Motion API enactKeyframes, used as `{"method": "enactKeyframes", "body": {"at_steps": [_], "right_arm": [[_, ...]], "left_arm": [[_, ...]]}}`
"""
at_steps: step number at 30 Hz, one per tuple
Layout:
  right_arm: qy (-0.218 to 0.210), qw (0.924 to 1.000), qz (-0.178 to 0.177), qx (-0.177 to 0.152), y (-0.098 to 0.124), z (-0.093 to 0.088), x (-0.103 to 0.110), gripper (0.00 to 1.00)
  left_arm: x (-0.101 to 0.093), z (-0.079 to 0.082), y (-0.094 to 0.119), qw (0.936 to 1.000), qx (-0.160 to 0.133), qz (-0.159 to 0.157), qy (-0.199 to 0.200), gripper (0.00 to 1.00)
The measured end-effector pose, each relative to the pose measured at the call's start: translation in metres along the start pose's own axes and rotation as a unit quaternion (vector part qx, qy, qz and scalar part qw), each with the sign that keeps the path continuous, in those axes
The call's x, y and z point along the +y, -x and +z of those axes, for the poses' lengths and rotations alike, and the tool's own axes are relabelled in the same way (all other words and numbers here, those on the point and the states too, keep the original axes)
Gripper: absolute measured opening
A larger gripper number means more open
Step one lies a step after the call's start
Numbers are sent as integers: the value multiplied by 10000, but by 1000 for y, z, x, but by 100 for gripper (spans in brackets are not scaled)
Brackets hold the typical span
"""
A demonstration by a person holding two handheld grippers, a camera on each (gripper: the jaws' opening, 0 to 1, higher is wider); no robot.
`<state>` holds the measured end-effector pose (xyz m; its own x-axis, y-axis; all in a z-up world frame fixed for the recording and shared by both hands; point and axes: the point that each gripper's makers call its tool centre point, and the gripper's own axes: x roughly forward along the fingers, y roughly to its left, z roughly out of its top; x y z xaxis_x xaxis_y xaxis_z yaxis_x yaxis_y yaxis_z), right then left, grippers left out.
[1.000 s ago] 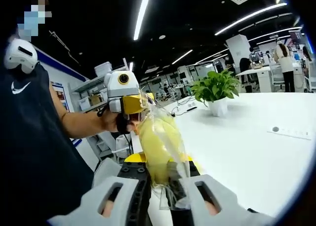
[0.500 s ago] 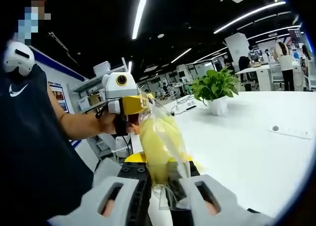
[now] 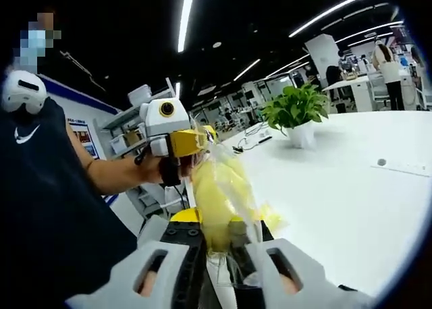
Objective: Compare the silicone blocks by pressing each to a similar depth, holding the contact briefly, and releasing to observe deformation and rebound differences across the visible hardness samples.
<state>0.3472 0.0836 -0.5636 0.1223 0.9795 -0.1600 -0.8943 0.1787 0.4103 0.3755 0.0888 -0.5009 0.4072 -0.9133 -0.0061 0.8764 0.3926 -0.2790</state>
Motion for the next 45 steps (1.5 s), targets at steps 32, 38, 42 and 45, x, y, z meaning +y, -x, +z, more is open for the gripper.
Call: {"method": "enactKeyframes", "body": {"at_steps": [32, 38, 42, 45], "right_arm": [[335, 9976, -142, -585, 2, 11, -3, 15], [378, 9964, -297, -693, 8, 12, -8, 20], [383, 9951, -448, -788, 14, 12, -11, 25], [1038, 9797, -1257, -1168, 23, 25, -32, 57]], "left_arm": [[-10, 13, -5, 9989, -121, -62, 449, 0], [-17, 14, -12, 9990, -96, -195, 397, 0], [-20, 12, -17, 9989, -73, -223, 401, 0], [-23, 8, -23, 9989, -17, -242, 398, 0]]}}
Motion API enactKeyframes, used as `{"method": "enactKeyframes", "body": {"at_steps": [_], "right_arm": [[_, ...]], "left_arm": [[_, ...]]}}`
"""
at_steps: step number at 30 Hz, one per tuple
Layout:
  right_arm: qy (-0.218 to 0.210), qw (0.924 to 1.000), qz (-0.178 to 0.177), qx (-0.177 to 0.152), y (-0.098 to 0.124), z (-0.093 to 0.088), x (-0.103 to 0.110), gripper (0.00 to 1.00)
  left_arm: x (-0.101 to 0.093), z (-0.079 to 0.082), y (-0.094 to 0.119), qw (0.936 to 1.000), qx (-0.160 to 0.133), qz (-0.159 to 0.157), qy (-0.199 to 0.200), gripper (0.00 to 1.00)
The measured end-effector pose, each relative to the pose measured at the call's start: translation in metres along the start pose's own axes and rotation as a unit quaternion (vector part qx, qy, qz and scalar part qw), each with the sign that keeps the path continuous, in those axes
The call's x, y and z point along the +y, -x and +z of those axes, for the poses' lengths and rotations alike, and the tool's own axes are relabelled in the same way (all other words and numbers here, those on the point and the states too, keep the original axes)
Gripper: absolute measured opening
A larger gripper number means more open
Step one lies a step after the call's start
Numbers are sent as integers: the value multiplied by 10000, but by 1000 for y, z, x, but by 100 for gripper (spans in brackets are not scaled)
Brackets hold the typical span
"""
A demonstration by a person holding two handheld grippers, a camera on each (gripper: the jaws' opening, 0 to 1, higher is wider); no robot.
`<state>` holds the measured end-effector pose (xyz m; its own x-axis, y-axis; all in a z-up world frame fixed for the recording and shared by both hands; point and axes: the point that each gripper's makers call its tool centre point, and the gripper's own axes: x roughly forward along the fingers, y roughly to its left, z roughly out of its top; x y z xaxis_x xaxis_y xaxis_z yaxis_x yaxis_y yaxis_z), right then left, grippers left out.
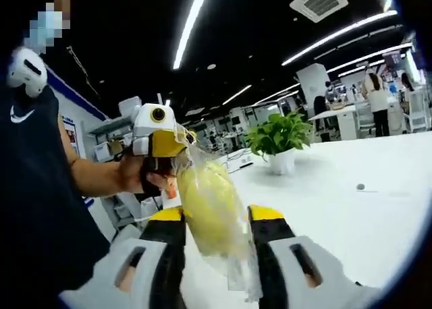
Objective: Compare the silicone blocks by pressing each to a similar depth, holding the contact briefly, and releasing to observe deformation and rebound differences across the visible hardness samples.
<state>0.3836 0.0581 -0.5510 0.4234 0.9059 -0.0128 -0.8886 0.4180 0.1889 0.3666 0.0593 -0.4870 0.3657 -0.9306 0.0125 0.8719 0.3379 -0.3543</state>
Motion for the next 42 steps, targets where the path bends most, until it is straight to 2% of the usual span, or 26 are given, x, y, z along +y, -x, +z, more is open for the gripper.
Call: {"method": "enactKeyframes", "body": {"at_steps": [1, 3, 6, 10, 16, 22, 28, 33, 42], "right_arm": [[-8, 10000, -78, -56, 0, 1, -3, 68], [-112, 9992, -375, -19, 5, -1, -14, 84], [339, 9960, -821, 29, 19, -2, -27, 96], [264, 9957, -892, -4, 34, -1, -30, 96], [272, 9927, -1169, 126, 56, -10, -35, 96], [100, 9892, -1406, 397, 78, -36, -38, 96], [-49, 9834, -1752, 460, 96, -55, -42, 96], [-107, 9804, -1892, 545, 103, -68, -44, 96], [-39, 9760, -2041, 759, 112, -91, -47, 96]], "left_arm": [[-1, -1, -2, 10000, 27, 21, -24, 0], [-3, -4, -5, 10000, 61, 25, -41, 0], [-6, -6, -9, 10000, 72, -6, -38, 0], [-7, -7, -14, 10000, 39, -20, -20, 0], [-4, -12, -22, 9999, 66, -13, -115, 0], [2, -19, -28, 10000, 25, 61, 41, 0], [8, -32, -32, 9999, 82, 90, 80, 0], [19, -42, -32, 9993, -76, 208, 316, 0], [37, -66, -33, 9976, -4, 388, 580, 0]]}}
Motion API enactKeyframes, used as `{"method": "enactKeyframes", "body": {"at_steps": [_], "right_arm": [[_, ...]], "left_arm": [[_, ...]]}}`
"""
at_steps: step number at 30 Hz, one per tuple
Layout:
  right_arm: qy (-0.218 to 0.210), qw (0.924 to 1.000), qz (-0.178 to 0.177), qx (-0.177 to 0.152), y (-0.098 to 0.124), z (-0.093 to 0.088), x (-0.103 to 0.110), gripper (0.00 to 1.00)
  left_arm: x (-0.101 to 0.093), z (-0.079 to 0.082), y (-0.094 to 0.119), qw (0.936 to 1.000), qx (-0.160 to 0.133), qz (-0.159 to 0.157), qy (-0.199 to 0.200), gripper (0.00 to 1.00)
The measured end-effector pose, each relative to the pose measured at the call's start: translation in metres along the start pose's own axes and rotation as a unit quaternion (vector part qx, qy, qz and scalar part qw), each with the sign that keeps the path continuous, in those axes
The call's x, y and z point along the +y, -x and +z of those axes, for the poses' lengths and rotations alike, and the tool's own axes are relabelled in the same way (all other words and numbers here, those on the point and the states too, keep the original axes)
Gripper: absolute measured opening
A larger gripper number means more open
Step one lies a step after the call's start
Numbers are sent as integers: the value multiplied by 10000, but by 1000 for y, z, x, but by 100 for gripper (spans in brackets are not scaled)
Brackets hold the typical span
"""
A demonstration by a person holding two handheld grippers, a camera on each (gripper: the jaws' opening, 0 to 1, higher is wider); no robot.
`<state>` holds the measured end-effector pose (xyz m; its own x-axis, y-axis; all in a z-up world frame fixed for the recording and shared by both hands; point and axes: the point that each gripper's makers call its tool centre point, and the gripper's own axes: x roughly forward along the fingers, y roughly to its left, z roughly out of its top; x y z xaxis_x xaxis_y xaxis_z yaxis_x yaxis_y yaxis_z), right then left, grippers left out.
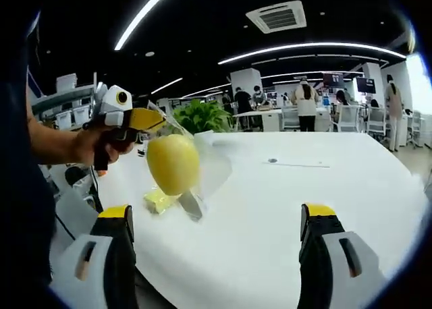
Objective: Compare the silicone blocks by pressing each to a similar depth, holding the contact briefly, and releasing to observe deformation and rebound differences across the visible hardness samples.
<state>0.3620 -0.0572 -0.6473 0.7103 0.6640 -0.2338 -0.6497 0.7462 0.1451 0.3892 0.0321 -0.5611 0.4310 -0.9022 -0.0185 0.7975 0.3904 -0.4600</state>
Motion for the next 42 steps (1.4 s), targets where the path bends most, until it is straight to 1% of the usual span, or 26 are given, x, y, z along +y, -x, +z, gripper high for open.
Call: {"method": "enactKeyframes", "body": {"at_steps": [1, 4, 7, 9, 11, 15, 19, 22, 24, 25, 26, 27, 28, 29, 30, 31, 33, 35, 36, 37, 38, 40, 41, 42], "right_arm": [[-10, 10000, -35, 54, 0, -4, -1, 96], [-111, 9999, -55, 77, 0, -9, -2, 96], [-122, 9998, -87, 115, 0, -12, -2, 96], [-10, 9994, -162, 302, 1, -18, -4, 96], [-43, 9995, -144, 268, 1, -18, -4, 96], [-69, 9994, -160, 292, 4, -20, -4, 96], [-126, 9993, -184, 315, 5, -24, -6, 96], [-158, 9991, -157, 348, 5, -27, -5, 96], [-142, 9990, -135, 393, 5, -29, -4, 96], [-143, 9990, -133, 399, 5, -29, -3, 96], [-159, 9990, -127, 386, 5, -28, -2, 96], [-170, 9991, -125, 374, 5, -28, -2, 96], [-168, 9991, -125, 378, 5, -29, -3, 96], [-167, 9990, -123, 394, 4, -29, -2, 96], [-172, 9990, -114, 398, 4, -30, -1, 96], [-179, 9990, -105, 398, 4, -30, 0, 96], [-177, 9990, -98, 407, 4, -31, 0, 96], [-190, 9989, -102, 423, 5, -32, -1, 96], [-198, 9988, -104, 429, 5, -32, 0, 96], [-198, 9988, -107, 431, 5, -32, 0, 96], [-188, 9987, -125, 450, 5, -32, 0, 96], [-195, 9986, -138, 467, 6, -33, 0, 96], [-201, 9987, -139, 458, 6, -33, 1, 96], [-216, 9986, -142, 462, 6, -34, 1, 96]], "left_arm": [[3, -3, -2, 10000, 18, 33, 16, 0], [7, -11, -6, 9999, 66, 72, 130, 0], [12, -17, -7, 9994, 1, 100, 329, 0], [20, -26, -8, 9990, 64, 147, 412, 0], [23, -33, -8, 9989, 66, 126, 447, 0], [31, -48, -10, 9981, 197, 233, 528, 0], [42, -62, -9, 9947, 191, 309, 961, 0], [50, -71, -10, 9928, 230, 391, 1104, 0], [60, -82, -10, 9912, 305, 525, 1173, 0], [65, -84, -9, 9903, 280, 599, 1223, 0], [69, -85, -8, 9876, 215, 652, 1409, 0], [75, -84, -7, 9872, 116, 679, 1435, 0], [80, -84, -6, 9866, 86, 738, 1453, 0], [88, -84, -5, 9849, 70, 861, 1497, 0], [93, -84, -5, 9849, 55, 924, 1462, 0], [101, -84, -5, 9845, 37, 1061, 1393, 0], [115, -86, -3, 9814, 33, 1287, 1425, 0], [135, -91, 2, 9784, 116, 1688, 1188, 0], [144, -95, 4, 9730, 150, 1850, 1370, 0], [148, -96, 4, 9721, 143, 1875, 1400, 0], [157, -98, 6, 9701, 149, 2008, 1351, 0], [167, -103, 8, 9652, 217, 2228, 1350, 0], [173, -107, 11, 9613, 328, 2404, 1306, 0], [183, -114, 14, 9538, 423, 2655, 1338, 0]]}}
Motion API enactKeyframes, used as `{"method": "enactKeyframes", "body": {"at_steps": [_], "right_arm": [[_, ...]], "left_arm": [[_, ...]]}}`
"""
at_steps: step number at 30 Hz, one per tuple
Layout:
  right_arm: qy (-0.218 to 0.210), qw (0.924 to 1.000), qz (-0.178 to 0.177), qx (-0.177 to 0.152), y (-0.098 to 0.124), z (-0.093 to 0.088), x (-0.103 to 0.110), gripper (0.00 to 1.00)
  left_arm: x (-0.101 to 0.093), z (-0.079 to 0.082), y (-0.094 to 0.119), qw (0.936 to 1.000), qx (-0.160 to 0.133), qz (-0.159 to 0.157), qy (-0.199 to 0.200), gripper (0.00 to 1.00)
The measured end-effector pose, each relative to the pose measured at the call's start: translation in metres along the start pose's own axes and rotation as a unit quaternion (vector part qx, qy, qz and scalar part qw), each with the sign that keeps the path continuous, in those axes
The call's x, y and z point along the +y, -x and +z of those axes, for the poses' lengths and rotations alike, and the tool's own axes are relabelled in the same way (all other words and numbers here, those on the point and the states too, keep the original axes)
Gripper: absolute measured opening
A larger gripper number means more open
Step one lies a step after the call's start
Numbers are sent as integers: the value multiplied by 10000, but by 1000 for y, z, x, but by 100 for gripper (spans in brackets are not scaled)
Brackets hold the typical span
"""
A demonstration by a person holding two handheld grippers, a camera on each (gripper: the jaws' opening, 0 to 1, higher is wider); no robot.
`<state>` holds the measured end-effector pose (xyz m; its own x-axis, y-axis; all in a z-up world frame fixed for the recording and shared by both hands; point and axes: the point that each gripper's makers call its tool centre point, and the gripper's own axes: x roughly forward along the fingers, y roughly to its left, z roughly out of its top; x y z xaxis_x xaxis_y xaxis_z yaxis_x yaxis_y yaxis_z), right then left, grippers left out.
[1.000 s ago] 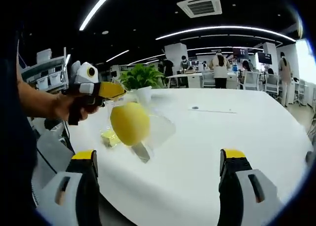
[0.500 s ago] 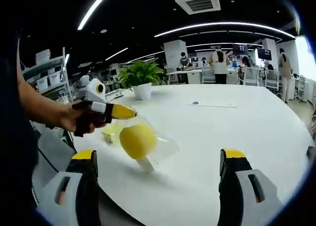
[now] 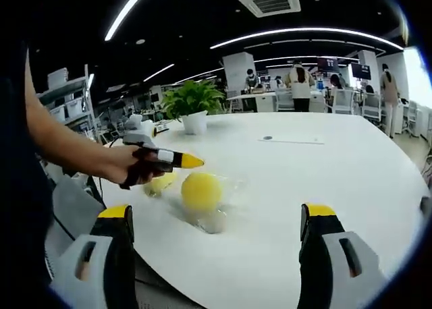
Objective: Compare the silicone blocks by pressing each to a similar depth, holding the contact briefly, and releasing to observe deformation and rebound differences across the visible hardness samples.
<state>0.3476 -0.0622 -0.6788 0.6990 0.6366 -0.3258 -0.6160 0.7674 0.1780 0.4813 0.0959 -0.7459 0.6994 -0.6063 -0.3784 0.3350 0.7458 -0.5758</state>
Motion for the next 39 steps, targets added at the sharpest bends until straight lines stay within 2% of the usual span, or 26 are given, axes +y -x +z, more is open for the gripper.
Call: {"method": "enactKeyframes", "body": {"at_steps": [5, 6, 13, 15, 18, 26, 34, 37, 38, 39], "right_arm": [[-26, 10000, -15, 90, 0, -5, 1, 96], [-41, 9999, -2, 103, 0, -5, 1, 96], [-103, 9999, -68, 9, 1, 0, -2, 96], [-68, 9999, -72, 26, 1, 0, -2, 96], [-56, 10000, -64, 43, 1, -1, -2, 96], [-108, 9999, -39, 108, -2, -6, 0, 96], [-95, 9999, 5, 119, -5, -5, 2, 96], [-114, 9999, 35, 104, -5, -3, 3, 96], [-131, 9998, 38, 130, -6, -5, 3, 96], [-166, 9997, 30, 175, -6, -7, 2, 96]], "left_arm": [[15, -5, -8, 9995, 30, 225, 202, 0], [15, -5, -10, 9984, -32, 179, 530, 0], [23, -16, -19, 9984, 113, 319, 453, 0], [26, -18, -19, 9989, 185, 349, 240, 0], [30, -20, -22, 9989, 213, 357, 234, 0], [26, -23, -25, 9987, 309, 412, -36, 0], [23, -28, -26, 9985, 339, 399, 125, 1], [21, -26, -24, 9987, 349, 378, 51, 7], [20, -25, -22, 9986, 333, 399, 1, 14], [22, -18, -20, 9970, 244, 516, -524, 22]]}}
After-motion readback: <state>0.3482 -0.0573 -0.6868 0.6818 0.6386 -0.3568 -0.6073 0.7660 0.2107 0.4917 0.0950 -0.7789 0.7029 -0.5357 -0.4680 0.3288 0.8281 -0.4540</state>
